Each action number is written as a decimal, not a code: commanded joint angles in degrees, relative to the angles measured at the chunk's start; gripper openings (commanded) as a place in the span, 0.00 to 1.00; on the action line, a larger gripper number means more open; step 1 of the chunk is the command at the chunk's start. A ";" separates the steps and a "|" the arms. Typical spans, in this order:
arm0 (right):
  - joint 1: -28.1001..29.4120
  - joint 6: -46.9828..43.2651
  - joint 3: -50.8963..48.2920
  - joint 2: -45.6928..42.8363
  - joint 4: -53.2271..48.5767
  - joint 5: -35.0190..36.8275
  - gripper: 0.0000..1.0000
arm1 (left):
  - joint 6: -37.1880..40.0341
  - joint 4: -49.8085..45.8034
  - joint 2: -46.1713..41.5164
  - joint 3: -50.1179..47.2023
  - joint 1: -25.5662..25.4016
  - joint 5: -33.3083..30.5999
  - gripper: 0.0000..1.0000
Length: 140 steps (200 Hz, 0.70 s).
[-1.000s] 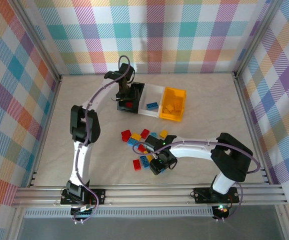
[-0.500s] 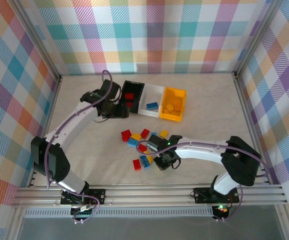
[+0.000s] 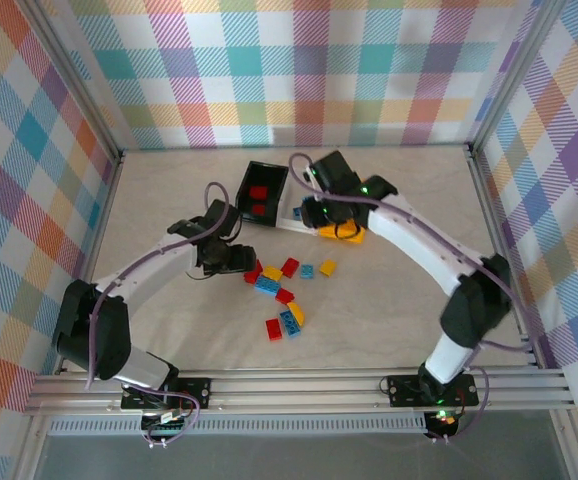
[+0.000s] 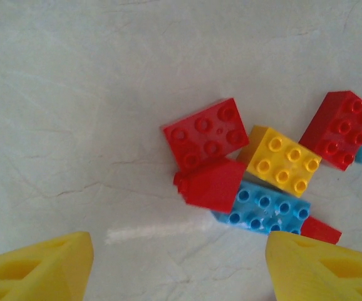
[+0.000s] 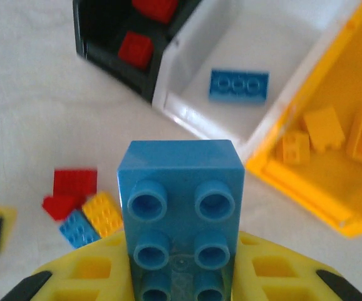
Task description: Sort the legos into containers by color
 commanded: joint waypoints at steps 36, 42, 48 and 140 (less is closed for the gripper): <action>-5.33 -3.49 19.81 19.97 -5.08 -4.62 0.29 | -1.29 5.10 6.25 0.24 -0.94 1.84 0.76; -5.76 -3.50 21.23 21.55 -5.29 -4.86 0.29 | -1.20 5.31 6.62 0.20 -1.10 1.85 0.76; -6.26 -3.50 22.79 23.07 -5.49 -5.13 0.29 | -1.20 5.51 6.87 0.16 -1.14 1.85 0.76; -8.55 -3.85 35.95 35.97 -8.03 -7.64 0.38 | -0.24 7.60 13.06 0.98 -1.19 2.02 0.71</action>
